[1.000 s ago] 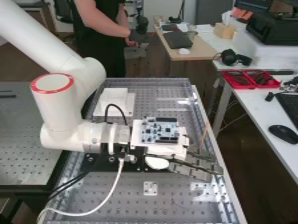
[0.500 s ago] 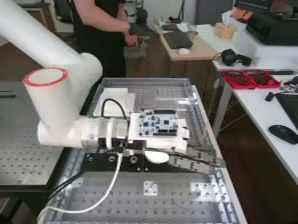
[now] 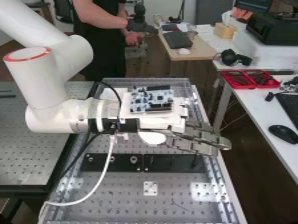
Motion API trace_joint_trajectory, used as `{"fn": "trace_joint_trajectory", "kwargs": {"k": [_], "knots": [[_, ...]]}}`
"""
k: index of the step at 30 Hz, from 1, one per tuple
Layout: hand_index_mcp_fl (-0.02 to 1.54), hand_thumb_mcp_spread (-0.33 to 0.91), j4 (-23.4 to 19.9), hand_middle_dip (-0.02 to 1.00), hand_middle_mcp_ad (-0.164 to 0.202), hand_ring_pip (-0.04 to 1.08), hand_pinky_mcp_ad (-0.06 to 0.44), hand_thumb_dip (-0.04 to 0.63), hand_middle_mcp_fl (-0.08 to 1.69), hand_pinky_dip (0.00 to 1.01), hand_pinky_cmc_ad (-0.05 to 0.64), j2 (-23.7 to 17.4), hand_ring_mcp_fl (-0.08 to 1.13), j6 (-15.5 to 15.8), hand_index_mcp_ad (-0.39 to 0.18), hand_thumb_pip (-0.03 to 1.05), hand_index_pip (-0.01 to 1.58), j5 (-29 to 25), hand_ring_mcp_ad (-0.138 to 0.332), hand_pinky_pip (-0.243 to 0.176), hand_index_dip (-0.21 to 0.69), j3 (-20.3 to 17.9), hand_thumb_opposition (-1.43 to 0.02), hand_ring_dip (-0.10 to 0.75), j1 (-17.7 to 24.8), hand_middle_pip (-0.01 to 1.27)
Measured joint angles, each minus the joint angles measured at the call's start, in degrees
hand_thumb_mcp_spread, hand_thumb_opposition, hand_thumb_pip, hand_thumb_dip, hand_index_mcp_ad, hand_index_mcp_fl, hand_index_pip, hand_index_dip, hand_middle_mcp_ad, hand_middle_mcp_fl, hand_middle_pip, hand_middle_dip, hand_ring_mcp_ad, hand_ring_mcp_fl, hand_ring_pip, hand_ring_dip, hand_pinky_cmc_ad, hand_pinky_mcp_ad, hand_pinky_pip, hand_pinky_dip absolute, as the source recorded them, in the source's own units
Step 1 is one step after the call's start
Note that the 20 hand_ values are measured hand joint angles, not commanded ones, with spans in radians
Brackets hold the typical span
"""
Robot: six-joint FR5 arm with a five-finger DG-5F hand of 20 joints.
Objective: Grab the drill bit and place it in the clear container
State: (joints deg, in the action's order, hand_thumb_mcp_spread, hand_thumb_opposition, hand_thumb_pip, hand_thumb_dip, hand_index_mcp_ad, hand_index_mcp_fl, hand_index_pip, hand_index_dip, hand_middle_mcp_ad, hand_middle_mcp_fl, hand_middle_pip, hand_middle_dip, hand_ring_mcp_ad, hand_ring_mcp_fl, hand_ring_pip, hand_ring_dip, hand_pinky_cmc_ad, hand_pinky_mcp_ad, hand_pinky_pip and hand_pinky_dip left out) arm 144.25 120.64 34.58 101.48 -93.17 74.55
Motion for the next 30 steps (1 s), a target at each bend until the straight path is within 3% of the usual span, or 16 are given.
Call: {"fn": "trace_joint_trajectory", "kwargs": {"k": [6, 9, 18, 30], "knots": [[0.79, 0.60, 3.14, 0.20, 0.077, 0.10, 0.150, 0.237, 0.33, 0.19, 0.326, 1.04, 0.11, 1.04, -0.120, 0.43, 1.20, 0.34, 0.182, -0.042, 0.164, 0.61, -0.94, 0.014, 0.20, 0.13], [0.62, 0.58, 4.75, 0.20, 0.075, 0.10, 0.150, 0.244, 0.32, 0.19, 0.326, 1.85, 0.10, 2.38, -0.120, 0.57, 1.15, 0.89, 0.185, -0.042, 0.141, 1.32, -0.94, 0.014, 0.22, 0.12], [0.51, 0.52, 5.69, 0.20, 0.075, 0.11, 0.152, 0.239, 0.23, 0.19, 0.323, 3.16, 0.06, 3.45, -0.120, 0.58, 1.02, 2.22, 0.185, -0.045, 0.108, 2.58, -0.88, 0.014, -0.51, 0.12], [0.49, 0.50, 6.41, 0.20, 0.075, 0.11, 0.154, 0.239, 0.23, 0.19, 0.321, 6.03, 0.05, 6.27, -0.120, 0.61, 1.06, 4.89, 0.183, -0.042, 0.103, 4.33, -0.85, 0.014, -0.95, 0.12]]}}
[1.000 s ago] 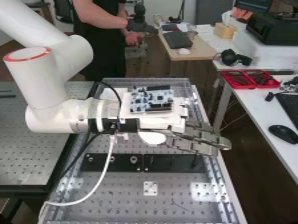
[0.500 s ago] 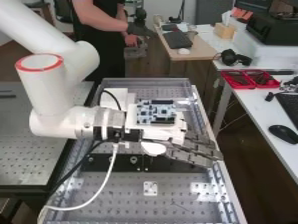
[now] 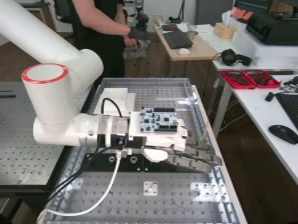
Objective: Grab the drill bit and place it in the clear container
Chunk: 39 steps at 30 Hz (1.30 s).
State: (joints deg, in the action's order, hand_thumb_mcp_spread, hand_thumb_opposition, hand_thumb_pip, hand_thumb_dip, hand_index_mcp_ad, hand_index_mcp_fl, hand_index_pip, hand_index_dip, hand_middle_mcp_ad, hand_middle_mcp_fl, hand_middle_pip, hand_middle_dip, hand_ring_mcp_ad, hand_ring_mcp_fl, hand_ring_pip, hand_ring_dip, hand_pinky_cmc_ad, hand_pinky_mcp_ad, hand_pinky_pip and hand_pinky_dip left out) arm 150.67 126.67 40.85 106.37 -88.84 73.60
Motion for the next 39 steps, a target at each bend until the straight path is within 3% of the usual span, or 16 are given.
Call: {"fn": "trace_joint_trajectory", "kwargs": {"k": [13, 39], "knots": [[0.49, 0.50, -0.69, 0.20, 0.075, 0.11, 0.152, 0.239, 0.23, 0.19, 0.318, 1.22, 0.05, 2.03, -0.120, 0.61, 1.23, 1.97, 0.183, -0.042, 0.103, 0.93, -0.85, 0.014, -0.86, 0.12], [0.56, 0.53, -1.39, 0.20, 0.075, 0.11, 0.150, 0.239, 0.24, 0.19, 0.323, 2.83, 0.05, 1.48, -0.138, 0.59, 1.32, 3.77, 0.182, -0.045, 0.106, 2.26, -0.87, 0.014, -1.51, 0.12]]}}
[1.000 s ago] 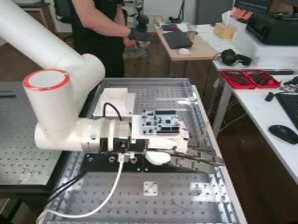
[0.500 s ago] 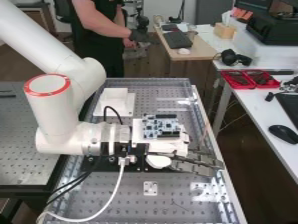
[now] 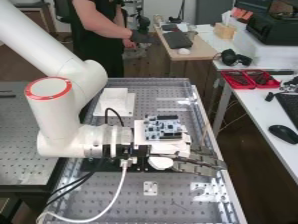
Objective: Grab the drill bit and place it in the clear container
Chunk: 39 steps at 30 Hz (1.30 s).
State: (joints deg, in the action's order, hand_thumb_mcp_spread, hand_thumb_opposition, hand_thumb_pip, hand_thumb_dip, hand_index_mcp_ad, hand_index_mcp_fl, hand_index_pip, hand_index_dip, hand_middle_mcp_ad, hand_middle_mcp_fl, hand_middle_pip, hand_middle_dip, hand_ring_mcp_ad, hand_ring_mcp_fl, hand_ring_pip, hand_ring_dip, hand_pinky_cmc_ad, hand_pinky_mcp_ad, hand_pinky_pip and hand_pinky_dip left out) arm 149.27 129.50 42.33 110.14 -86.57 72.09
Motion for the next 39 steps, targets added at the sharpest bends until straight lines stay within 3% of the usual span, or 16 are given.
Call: {"fn": "trace_joint_trajectory", "kwargs": {"k": [13, 17, 25, 39], "knots": [[0.61, 0.54, -2.18, 0.20, 0.073, 0.10, 0.152, 0.236, 0.28, 0.19, 0.323, 0.33, 0.08, -1.06, -0.152, 0.58, 1.35, 0.42, 0.185, -0.042, 0.120, -0.24, -0.93, 0.017, -0.15, 0.12], [0.71, 0.59, -3.05, 0.21, 0.075, 0.09, 0.152, 0.239, 0.33, 0.19, 0.323, 0.02, 0.09, -1.75, -0.148, 0.50, 1.26, 0.70, 0.182, -0.042, 0.122, -0.67, -0.93, 0.024, -0.16, 0.12], [0.79, 0.63, -3.94, 0.21, 0.075, 0.10, 0.152, 0.236, 0.35, 0.19, 0.328, -1.78, 0.10, -3.04, -0.148, 0.46, 1.15, 0.63, 0.185, -0.042, 0.122, -1.43, -0.94, 0.030, -0.11, 0.12], [0.85, 0.62, -2.99, 0.21, 0.075, 0.10, 0.152, 0.236, 0.36, 0.19, 0.328, -6.09, 0.13, -2.07, -0.145, 0.46, 1.09, 0.15, 0.178, -0.028, 0.122, -2.54, -0.96, 0.030, 0.30, 0.11]]}}
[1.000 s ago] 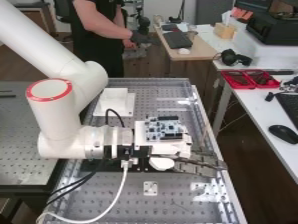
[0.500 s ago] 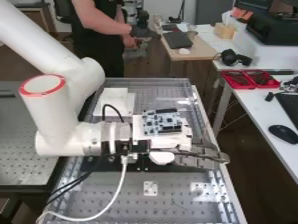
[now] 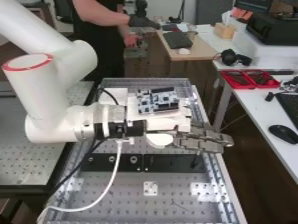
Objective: Grab the drill bit and place it in the clear container
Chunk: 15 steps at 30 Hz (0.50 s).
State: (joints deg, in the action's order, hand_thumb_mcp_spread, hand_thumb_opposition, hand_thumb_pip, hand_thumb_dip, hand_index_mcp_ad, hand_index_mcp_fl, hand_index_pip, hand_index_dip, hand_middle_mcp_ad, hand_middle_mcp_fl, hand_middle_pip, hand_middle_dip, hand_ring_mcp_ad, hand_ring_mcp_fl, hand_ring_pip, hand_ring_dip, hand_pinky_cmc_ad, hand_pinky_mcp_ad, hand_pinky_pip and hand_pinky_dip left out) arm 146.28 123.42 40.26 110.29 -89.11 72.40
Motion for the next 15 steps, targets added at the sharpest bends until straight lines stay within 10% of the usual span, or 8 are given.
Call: {"fn": "trace_joint_trajectory", "kwargs": {"k": [15], "knots": [[0.87, 0.63, 3.38, 0.21, 0.075, 0.10, 0.154, 0.236, 0.36, 0.19, 0.342, -8.66, 0.13, 3.16, -0.133, 0.46, 1.06, -5.19, 0.180, -0.028, 0.124, -4.12, -0.97, 0.037, 7.70, 0.11]]}}
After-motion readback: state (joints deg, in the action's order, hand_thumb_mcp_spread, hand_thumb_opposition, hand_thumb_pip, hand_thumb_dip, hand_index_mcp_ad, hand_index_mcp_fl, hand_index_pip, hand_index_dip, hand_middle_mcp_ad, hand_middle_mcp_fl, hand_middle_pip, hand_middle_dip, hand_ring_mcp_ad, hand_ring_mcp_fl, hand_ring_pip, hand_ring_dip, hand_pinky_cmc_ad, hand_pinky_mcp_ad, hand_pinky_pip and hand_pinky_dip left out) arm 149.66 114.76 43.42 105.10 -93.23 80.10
